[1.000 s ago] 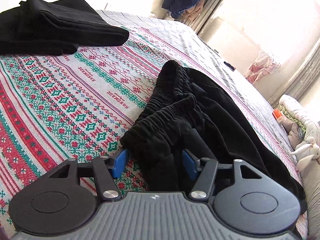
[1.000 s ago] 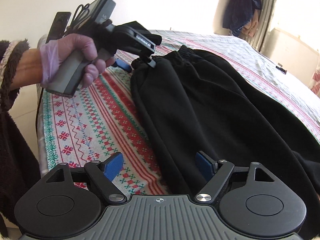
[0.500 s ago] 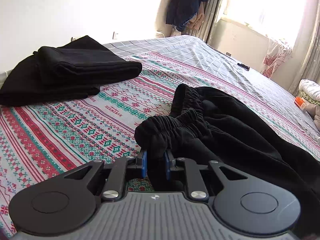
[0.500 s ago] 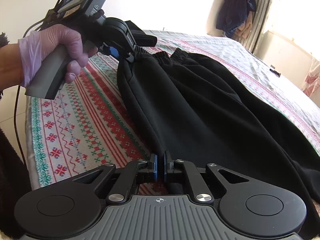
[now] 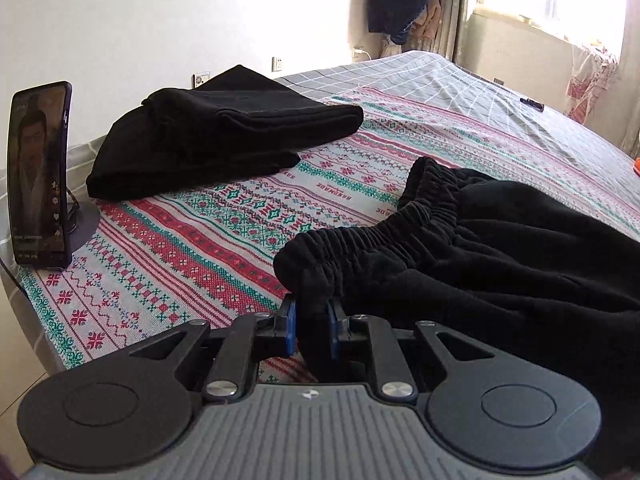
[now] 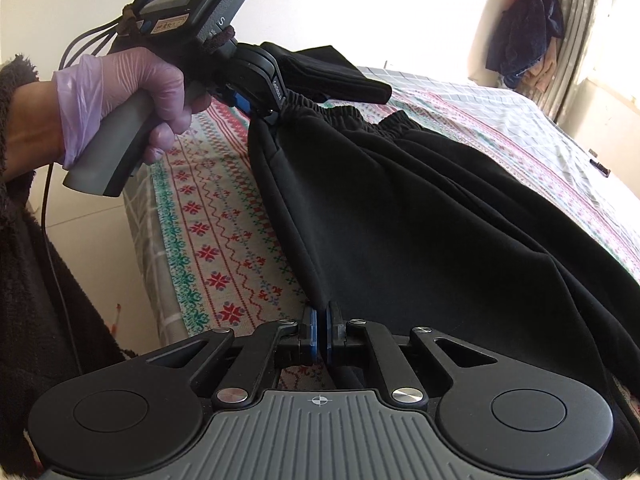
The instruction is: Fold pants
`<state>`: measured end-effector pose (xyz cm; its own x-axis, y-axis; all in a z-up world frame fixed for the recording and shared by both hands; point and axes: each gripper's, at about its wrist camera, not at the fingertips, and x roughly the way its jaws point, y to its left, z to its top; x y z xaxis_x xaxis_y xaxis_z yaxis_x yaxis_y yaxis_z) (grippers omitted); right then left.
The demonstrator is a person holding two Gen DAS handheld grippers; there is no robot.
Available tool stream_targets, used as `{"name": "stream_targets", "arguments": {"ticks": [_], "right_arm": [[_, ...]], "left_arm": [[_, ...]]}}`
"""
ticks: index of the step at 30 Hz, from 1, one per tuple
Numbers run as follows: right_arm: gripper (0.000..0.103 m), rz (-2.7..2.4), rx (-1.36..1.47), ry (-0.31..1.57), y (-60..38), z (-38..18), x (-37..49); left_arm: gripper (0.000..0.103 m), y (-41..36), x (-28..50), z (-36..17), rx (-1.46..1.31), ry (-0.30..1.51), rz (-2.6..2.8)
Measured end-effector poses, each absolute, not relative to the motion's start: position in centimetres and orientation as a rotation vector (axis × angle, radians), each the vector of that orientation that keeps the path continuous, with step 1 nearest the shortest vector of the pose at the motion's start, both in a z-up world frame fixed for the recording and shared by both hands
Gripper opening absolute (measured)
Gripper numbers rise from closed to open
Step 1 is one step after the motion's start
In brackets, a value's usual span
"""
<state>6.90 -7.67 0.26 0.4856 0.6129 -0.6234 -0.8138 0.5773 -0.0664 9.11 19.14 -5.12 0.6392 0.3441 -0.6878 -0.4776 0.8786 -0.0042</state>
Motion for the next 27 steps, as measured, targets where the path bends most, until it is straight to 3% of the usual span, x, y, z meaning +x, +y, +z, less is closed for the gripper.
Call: {"name": "stream_targets", "arguments": {"ticks": [3,5,7,9,11,16,21,27], "right_arm": [[0.010,0.889,-0.358,0.640,-7.6,-0.3,7.4],[0.014,0.892,-0.334,0.664,-7.7,-0.3,7.6],[0.022,0.897,-0.315,0.679,-8.1,0.1,7.8],[0.047,0.914,-0.265,0.686,-8.9,1.0,8.1],[0.060,0.911,-0.208,0.677,-10.2,1.9,8.2],[0.065,0.816,-0.131,0.680,-13.8,3.1,9.4],[0.071,0.586,-0.089,0.716,-19.2,2.4,11.7],[0.072,0.303,-0.003,0.825,-27.1,-0.6,14.3]], "left_arm": [[0.035,18.7,9.7,-6.0,-0.157,0.780,0.466],[0.044,18.2,9.5,-5.4,-0.116,0.772,0.468],[0.067,17.6,8.9,-4.6,-0.066,0.744,0.480],[0.076,16.9,8.3,-3.8,-0.024,0.701,0.476],[0.082,16.3,8.0,-3.0,-0.006,0.667,0.448],[0.092,12.9,7.4,-2.5,0.000,0.652,0.273],[0.093,7.8,7.1,-3.4,0.043,0.674,0.056],[0.095,2.0,6.3,-4.6,0.133,0.680,-0.155]]}}
